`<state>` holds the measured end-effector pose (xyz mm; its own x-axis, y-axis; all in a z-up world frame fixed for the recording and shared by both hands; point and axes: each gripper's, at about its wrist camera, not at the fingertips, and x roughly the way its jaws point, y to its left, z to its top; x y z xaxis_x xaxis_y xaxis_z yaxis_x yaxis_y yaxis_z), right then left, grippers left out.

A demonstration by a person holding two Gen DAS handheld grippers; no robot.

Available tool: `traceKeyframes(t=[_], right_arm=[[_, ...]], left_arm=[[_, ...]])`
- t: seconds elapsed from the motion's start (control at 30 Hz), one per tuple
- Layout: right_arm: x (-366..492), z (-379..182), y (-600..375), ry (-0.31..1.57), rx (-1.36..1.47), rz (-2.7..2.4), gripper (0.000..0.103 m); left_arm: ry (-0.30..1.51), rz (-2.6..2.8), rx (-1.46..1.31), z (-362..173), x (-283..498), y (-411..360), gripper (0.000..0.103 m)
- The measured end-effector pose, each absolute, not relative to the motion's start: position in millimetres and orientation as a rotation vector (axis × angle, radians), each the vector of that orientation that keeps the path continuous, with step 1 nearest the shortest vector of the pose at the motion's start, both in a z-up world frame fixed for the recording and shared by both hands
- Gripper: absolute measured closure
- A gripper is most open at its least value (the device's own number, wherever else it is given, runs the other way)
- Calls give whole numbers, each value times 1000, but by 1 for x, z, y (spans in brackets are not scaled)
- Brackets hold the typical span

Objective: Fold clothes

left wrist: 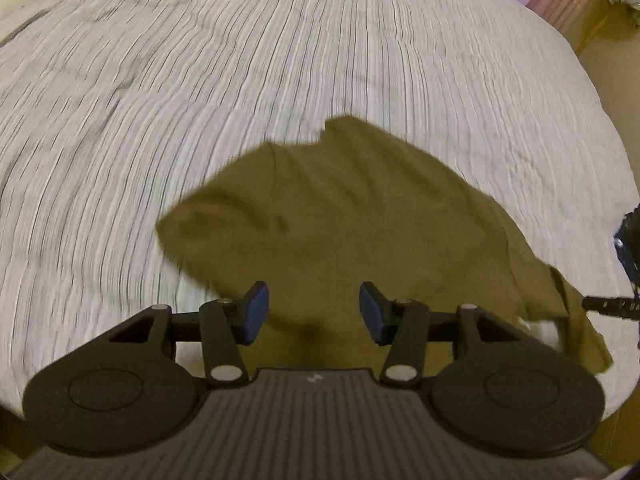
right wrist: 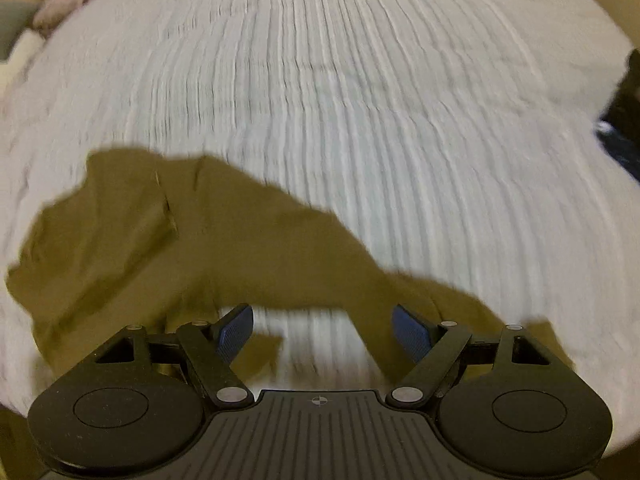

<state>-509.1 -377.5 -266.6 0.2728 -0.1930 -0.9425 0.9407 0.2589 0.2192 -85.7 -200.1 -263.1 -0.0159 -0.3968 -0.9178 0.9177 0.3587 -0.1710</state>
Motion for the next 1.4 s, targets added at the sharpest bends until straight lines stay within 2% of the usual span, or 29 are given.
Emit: traceKeyframes(t=[0.13, 0.3, 0.5, 0.6, 0.63, 0.67, 0.7, 0.73, 0.77, 0.83, 1.0, 1.2, 1.27, 1.3, 1.33, 1.37, 1.4], right_arm=[[-489, -287, -421, 839, 1008, -893, 23], [-450, -312, -456, 776, 942, -753, 23], [-416, -353, -482, 767, 922, -626, 23], [-411, -377, -491, 775, 989, -574, 23], [-411, -382, -492, 774, 1013, -554, 34], [-411, -385, -494, 771, 1032, -531, 71], [-412, -387, -494, 764, 1061, -508, 86], [-413, -389, -493, 755, 1096, -485, 90], [-413, -387, -492, 747, 1106, -468, 95], [-415, -374, -487, 728, 1068, -459, 97], [-426, -298, -489, 596, 857, -552, 98], [-425, -213, -554, 462, 544, -794, 98], [-418, -203, -591, 426, 519, -915, 94], [-418, -202, -608, 407, 536, -973, 81], [-421, -202, -616, 376, 558, -1027, 44], [-426, -203, -618, 335, 575, -1076, 16], [-431, -205, -620, 293, 592, -1125, 15]], left_arm=[[1076, -1211, 624, -283, -59, -243, 57], [1051, -1273, 634, -314, -21, -289, 57], [1107, -1318, 633, -357, 15, -325, 54], [1197, -1349, 611, -380, 25, -335, 55], [1234, -1370, 583, -386, 27, -336, 58], [1256, -1398, 560, -389, 28, -337, 65], [1278, -1427, 537, -393, 29, -337, 73], [1300, -1456, 513, -396, 30, -338, 97], [1317, -1486, 505, -397, 29, -339, 99], [1290, -1528, 500, -390, 23, -341, 99], [1105, -1727, 435, -328, 6, -363, 100], [825, -1802, 293, -260, 3, -462, 97], [776, -1729, 260, -252, 2, -502, 79], [770, -1669, 240, -252, 2, -517, 75], [769, -1633, 224, -253, 2, -527, 71], [775, -1607, 211, -256, 2, -533, 67], [793, -1581, 212, -261, 0, -534, 65]])
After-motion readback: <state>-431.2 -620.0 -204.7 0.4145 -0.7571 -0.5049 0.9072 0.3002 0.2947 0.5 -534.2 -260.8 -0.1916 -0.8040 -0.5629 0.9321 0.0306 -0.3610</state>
